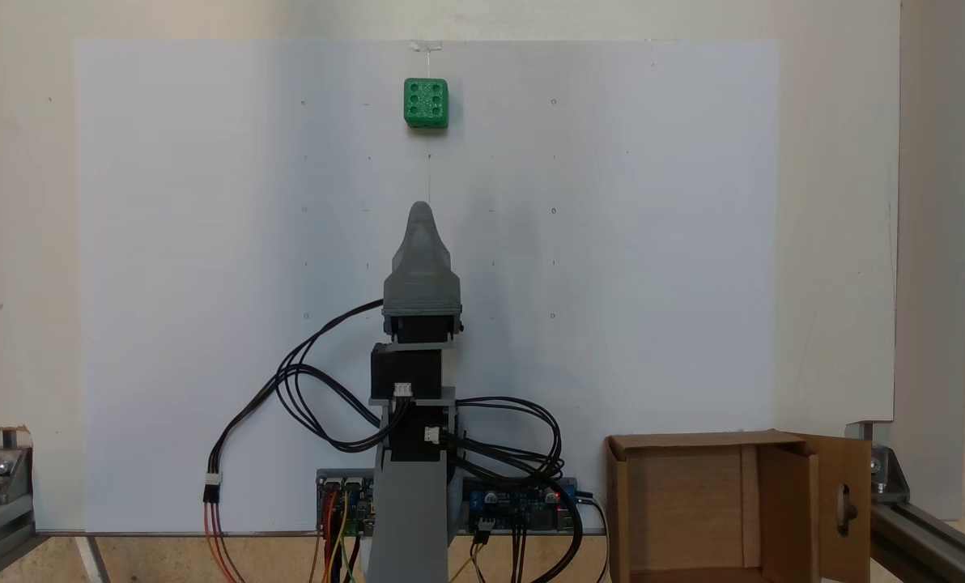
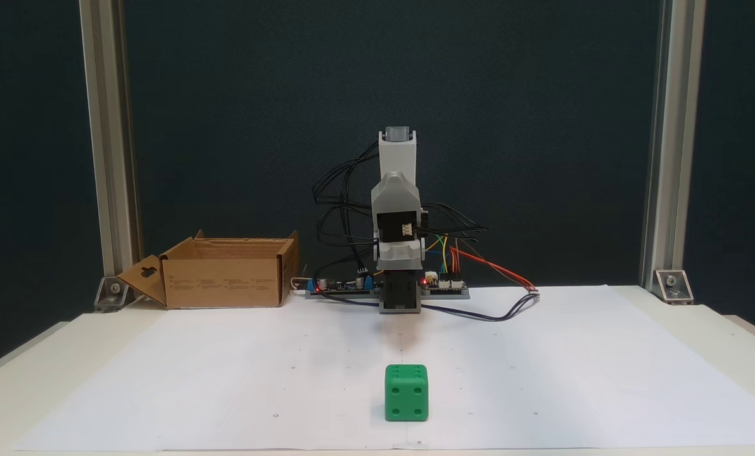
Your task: Grasp a green dice and put it in the bin.
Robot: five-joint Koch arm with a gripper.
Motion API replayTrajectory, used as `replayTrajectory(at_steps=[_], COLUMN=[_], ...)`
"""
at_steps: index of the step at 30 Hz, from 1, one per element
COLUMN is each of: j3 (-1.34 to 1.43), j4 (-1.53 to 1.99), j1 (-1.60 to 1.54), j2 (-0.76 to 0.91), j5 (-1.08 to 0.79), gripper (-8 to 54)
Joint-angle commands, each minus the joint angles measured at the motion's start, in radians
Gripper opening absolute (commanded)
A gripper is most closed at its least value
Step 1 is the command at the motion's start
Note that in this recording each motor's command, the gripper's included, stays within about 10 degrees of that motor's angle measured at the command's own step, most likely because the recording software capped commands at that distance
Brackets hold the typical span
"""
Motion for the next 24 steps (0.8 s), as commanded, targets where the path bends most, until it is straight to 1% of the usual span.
replayTrajectory(at_steps=[1,11,20,24], j3=[0.049,0.049,0.046,-0.029], j4=[-0.005,-0.003,0.005,0.077], j1=[0.002,0.002,0.011,0.015], j2=[0.107,0.107,0.107,0.107], j5=[-0.032,-0.040,-0.058,-0.064], gripper=[45.0,45.0,43.0,42.7])
